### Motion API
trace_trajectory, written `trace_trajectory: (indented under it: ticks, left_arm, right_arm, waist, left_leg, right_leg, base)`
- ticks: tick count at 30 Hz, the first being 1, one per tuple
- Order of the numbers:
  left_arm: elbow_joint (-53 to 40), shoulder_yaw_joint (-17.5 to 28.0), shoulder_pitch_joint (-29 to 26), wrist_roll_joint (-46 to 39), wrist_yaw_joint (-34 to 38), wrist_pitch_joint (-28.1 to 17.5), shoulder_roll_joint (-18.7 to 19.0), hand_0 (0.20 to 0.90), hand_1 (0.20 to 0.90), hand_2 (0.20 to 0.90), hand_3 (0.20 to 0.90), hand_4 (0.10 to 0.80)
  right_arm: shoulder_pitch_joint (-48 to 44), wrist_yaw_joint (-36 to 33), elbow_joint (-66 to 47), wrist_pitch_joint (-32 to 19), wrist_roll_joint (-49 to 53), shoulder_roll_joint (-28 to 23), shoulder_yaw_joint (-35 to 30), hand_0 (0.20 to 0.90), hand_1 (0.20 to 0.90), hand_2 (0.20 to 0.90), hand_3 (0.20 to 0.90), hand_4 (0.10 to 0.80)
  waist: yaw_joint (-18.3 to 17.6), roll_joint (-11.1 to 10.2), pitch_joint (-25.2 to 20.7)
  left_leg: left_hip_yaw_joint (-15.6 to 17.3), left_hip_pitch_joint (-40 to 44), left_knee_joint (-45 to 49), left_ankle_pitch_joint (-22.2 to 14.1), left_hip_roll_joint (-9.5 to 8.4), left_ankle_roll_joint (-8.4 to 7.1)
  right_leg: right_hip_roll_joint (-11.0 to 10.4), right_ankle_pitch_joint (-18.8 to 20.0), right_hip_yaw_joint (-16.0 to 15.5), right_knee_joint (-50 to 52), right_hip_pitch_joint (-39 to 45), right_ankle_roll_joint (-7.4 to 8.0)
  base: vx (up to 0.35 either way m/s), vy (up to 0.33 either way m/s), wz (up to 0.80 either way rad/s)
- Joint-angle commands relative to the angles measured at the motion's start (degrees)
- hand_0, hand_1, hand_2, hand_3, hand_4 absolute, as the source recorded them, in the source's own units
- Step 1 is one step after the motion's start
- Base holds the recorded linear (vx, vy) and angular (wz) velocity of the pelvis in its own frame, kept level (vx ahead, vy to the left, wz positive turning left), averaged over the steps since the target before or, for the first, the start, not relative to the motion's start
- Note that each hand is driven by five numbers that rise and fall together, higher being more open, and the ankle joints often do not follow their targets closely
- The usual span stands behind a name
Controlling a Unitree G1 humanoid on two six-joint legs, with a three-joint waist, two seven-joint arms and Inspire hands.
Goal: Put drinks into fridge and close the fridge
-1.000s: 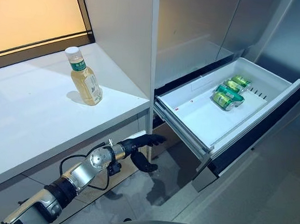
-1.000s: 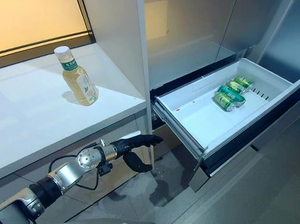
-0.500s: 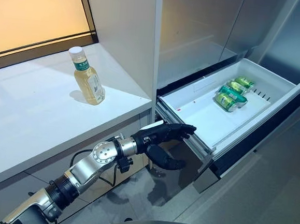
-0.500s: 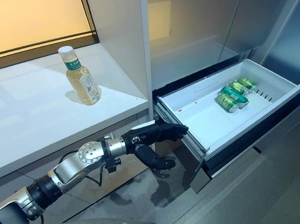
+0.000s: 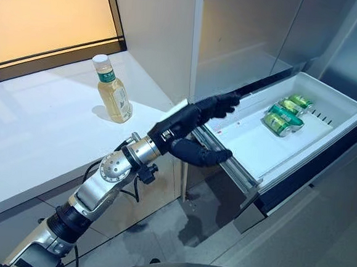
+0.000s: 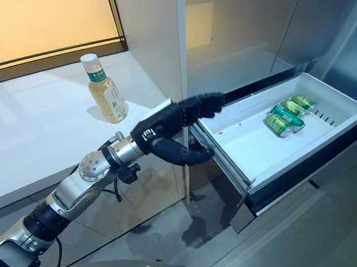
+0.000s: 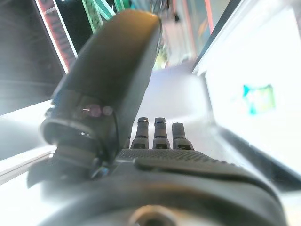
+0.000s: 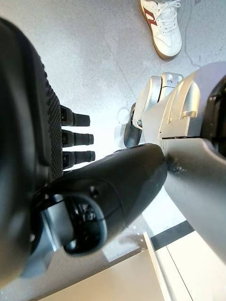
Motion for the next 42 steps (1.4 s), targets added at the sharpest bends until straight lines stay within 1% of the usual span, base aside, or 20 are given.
trace_trajectory:
  ticks: [1,2,4,5,7,9,12,13,14,15,17,18,19,21,26,30,34,37,40,42]
  left_arm:
    - [-5.42,14.82,-1.85,-12.08,-5.66,-15.12,3.81,0.9,0.9,0.9,0.9,0.8]
    - [-5.56,18.05,-0.71,-15.06,-8.05,-15.91,4.36,0.9,0.9,0.9,0.9,0.8]
    - [-6.79,22.32,0.54,-18.62,-10.09,-17.31,4.23,0.9,0.9,0.9,0.9,0.8]
    - [-7.0,23.03,0.65,-19.1,-10.65,-17.01,3.93,0.9,0.9,0.9,0.9,0.8]
    - [-8.06,26.22,0.9,-21.83,-12.53,-16.62,2.68,0.9,0.9,0.9,0.9,0.8]
    - [-9.03,27.86,0.46,-22.34,-11.65,-17.07,2.04,0.9,0.9,0.9,0.9,0.8]
    - [-9.09,29.79,-0.42,-22.16,-7.52,-18.15,1.0,0.9,0.9,0.9,0.9,0.8]
    - [-8.54,30.73,-0.46,-20.55,-3.29,-18.08,0.55,0.9,0.9,0.9,0.9,0.8]
    - [-8.39,31.03,-0.54,-19.87,-1.33,-17.82,0.32,0.9,0.9,0.9,0.9,0.8]
    - [-6.95,31.85,-0.21,-14.51,4.92,-17.63,-0.15,0.9,0.9,0.9,0.9,0.8]
    - [-5.06,32.69,0.53,-13.26,9.43,-15.71,0.04,0.9,0.9,0.9,0.9,0.8]
    - [-3.86,33.26,1.13,-8.84,12.32,-14.42,-0.54,0.9,0.9,0.9,0.9,0.8]
    - [-2.58,33.34,1.84,-6.42,14.34,-14.45,-0.03,0.9,0.9,0.9,0.9,0.8]
    - [-0.36,33.66,2.99,-1.17,19.44,-12.33,0.6,0.9,0.9,0.9,0.9,0.8]
    - [3.72,34.41,4.59,5.93,28.19,-11.21,1.42,0.9,0.9,0.9,0.9,0.8]
    - [5.06,34.73,4.37,10.03,32.41,-10.25,1.58,0.9,0.9,0.9,0.9,0.8]
    - [5.45,34.7,3.96,10.49,33.49,-7.0,1.66,0.9,0.9,0.9,0.9,0.8]
    - [6.55,33.85,3.67,8.64,32.33,-3.24,1.54,0.9,0.9,0.9,0.9,0.8]
    - [7.0,33.09,3.58,7.37,31.06,-1.27,1.37,0.9,0.9,0.9,0.9,0.8]
    - [7.34,32.17,3.33,6.64,29.89,2.14,1.01,0.9,0.9,0.9,0.9,0.8]
  right_arm:
    - [0.57,0.16,-2.08,-0.07,2.22,2.13,-1.11,0.9,0.9,0.9,0.9,0.8]
    - [1.06,0.28,-1.98,-0.55,2.46,2.0,-1.57,0.9,0.9,0.9,0.9,0.8]
    - [1.45,0.48,-1.29,-1.2,2.61,2.17,-2.16,0.9,0.9,0.9,0.9,0.8]
    - [1.54,0.52,-1.14,-1.34,2.62,2.23,-2.23,0.9,0.9,0.9,0.9,0.8]
    - [1.83,0.82,-0.27,-2.04,2.51,2.45,-2.63,0.9,0.9,0.9,0.9,0.8]
    - [1.9,1.14,0.12,-2.36,2.38,2.48,-2.88,0.9,0.9,0.9,0.9,0.8]
    - [1.92,1.7,0.61,-2.67,2.17,2.4,-2.85,0.9,0.9,0.9,0.9,0.8]
    - [2.0,1.79,0.46,-2.52,1.89,2.44,-2.9,0.9,0.9,0.9,0.9,0.8]
    - [1.99,1.86,0.48,-2.49,1.89,2.41,-2.85,0.9,0.9,0.9,0.9,0.8]
    - [2.09,1.87,-0.14,-2.0,1.89,2.29,-2.67,0.9,0.9,0.9,0.9,0.8]
    - [2.15,1.85,-0.63,-1.5,1.59,2.34,-2.82,0.9,0.9,0.9,0.9,0.8]
    - [2.16,1.98,-0.99,-1.19,1.57,2.2,-2.83,0.9,0.9,0.9,0.9,0.8]
    - [2.11,1.94,-1.42,-0.69,1.58,2.11,-2.93,0.9,0.9,0.9,0.9,0.8]
    - [1.96,1.94,-1.83,-0.11,1.55,2.0,-3.2,0.9,0.9,0.9,0.9,0.8]
    - [1.13,1.89,-1.61,0.92,1.74,1.91,-3.62,0.9,0.9,0.9,0.9,0.8]
    - [0.67,1.91,-1.41,1.53,2.01,1.86,-3.85,0.9,0.9,0.9,0.9,0.8]
    - [0.51,1.84,-1.43,1.99,1.6,2.03,-4.01,0.9,0.9,0.9,0.9,0.8]
    - [0.41,1.78,-1.62,2.59,1.25,2.14,-4.09,0.9,0.9,0.9,0.9,0.8]
    - [0.45,1.78,-1.87,2.94,1.06,2.13,-4.12,0.9,0.9,0.9,0.9,0.8]
    - [0.4,1.92,-2.38,3.83,0.9,2.08,-4.12,0.9,0.9,0.9,0.9,0.8]
  waist:
    - [2.66,-0.97,1.07]
    - [3.07,-1.0,1.02]
    - [3.68,-1.15,0.64]
    - [3.76,-1.19,0.61]
    - [4.12,-1.42,0.1]
    - [4.16,-1.6,-0.2]
    - [4.09,-1.83,-0.61]
    - [4.01,-1.91,-0.78]
    - [4.01,-1.94,-0.82]
    - [3.95,-1.98,-0.9]
    - [3.99,-2.03,-1.04]
    - [3.99,-2.05,-1.07]
    - [4.06,-2.0,-1.08]
    - [4.15,-1.89,-0.98]
    - [4.42,-1.67,-1.15]
    - [4.38,-1.62,-1.32]
    - [4.24,-1.54,-1.49]
    - [3.99,-1.38,-1.59]
    - [3.87,-1.29,-1.6]
    - [3.67,-1.17,-1.55]
  left_leg:
    - [-1.53,1.4,0.28,-6.19,-1.69,2.0]
    - [-1.78,1.36,0.28,-6.15,-1.73,1.97]
    - [-2.19,1.28,0.28,-6.15,-1.81,1.84]
    - [-2.26,1.35,0.28,-6.2,-1.81,1.82]
    - [-2.63,1.19,0.28,-6.22,-1.81,1.64]
    - [-2.76,0.84,0.28,-5.68,-1.84,1.54]
    - [-2.88,0.82,0.28,-5.74,-1.79,1.44]
    - [-2.92,0.87,0.28,-5.78,-1.77,1.35]
    - [-2.97,0.87,0.28,-5.75,-1.78,1.34]
    - [-3.07,0.84,0.28,-5.74,-1.79,1.33]
    - [-3.18,0.83,0.28,-5.67,-1.87,1.39]
    - [-3.14,0.81,0.28,-5.61,-1.83,1.37]
    - [-3.12,0.84,0.28,-5.65,-1.86,1.42]
    - [-3.21,0.92,0.28,-5.56,-1.92,1.5]
    - [-3.07,1.01,0.28,-5.55,-1.96,1.59]
    - [-2.89,1.08,0.28,-5.52,-1.88,1.53]
    - [-2.88,1.19,0.28,-5.54,-1.89,1.5]
    - [-2.76,1.38,0.28,-5.58,-1.88,1.52]
    - [-2.73,1.41,0.28,-5.53,-1.9,1.54]
    - [-2.65,1.45,0.28,-5.48,-1.88,1.55]
  right_leg:
    - [-1.75,2.45,-0.56,1.81,-3.45,4.21]
    - [-1.78,2.38,-0.8,1.77,-3.34,4.07]
    - [-1.73,2.3,-1.0,1.53,-3.1,3.99]
    - [-1.72,2.26,-1.04,1.47,-2.97,3.98]
    - [-1.67,2.14,-1.17,1.3,-2.89,3.86]
    - [-1.67,2.48,-1.27,1.42,-3.29,3.77]
    - [-1.58,2.38,-1.2,1.4,-3.32,3.67]
    - [-1.52,2.35,-1.16,1.36,-3.29,3.65]
    - [-1.49,2.34,-1.13,1.34,-3.27,3.62]
    - [-1.42,2.21,-1.02,1.42,-3.29,3.48]
    - [-1.38,2.29,-0.98,1.31,-3.27,3.51]
    - [-1.32,2.17,-0.92,1.46,-3.29,3.39]
    - [-1.33,2.17,-1.01,1.46,-3.26,3.43]
    - [-1.28,2.2,-0.94,1.46,-3.19,3.37]
    - [-1.3,2.22,-1.02,1.3,-3.01,3.44]
    - [-1.35,2.19,-1.09,1.36,-2.98,3.42]
    - [-1.28,2.21,-0.99,1.3,-2.92,3.43]
    - [-1.27,2.24,-0.84,1.32,-2.87,3.51]
    - [-1.22,2.25,-0.69,1.41,-2.91,3.56]
    - [-1.21,2.23,-0.61,1.55,-2.98,3.58]
  base:
    - [0.0,0.0,0.0]
    - [0.035,0.001,0.04]
    - [0.019,-0.01,0.11]
    - [0.032,-0.021,0.2]
    - [0.038,-0.027,0.17]
    - [0.002,-0.028,0.1]
    - [0.009,-0.016,0.03]
    - [0.0,0.0,0.0]
    - [0.023,-0.012,-0.03]
    - [0.0,0.0,0.0]
    - [0.0,0.0,0.0]
    - [0.0,0.0,0.0]
    - [0.0,0.0,0.0]
    - [0.0,0.0,0.0]
    - [0.0,0.0,0.0]
    - [0.017,-0.003,0.01]
    - [0.008,-0.001,0.0]
    - [0.027,-0.001,0.0]
    - [0.01,-0.001,0.0]
    - [0.0,0.0,0.0]
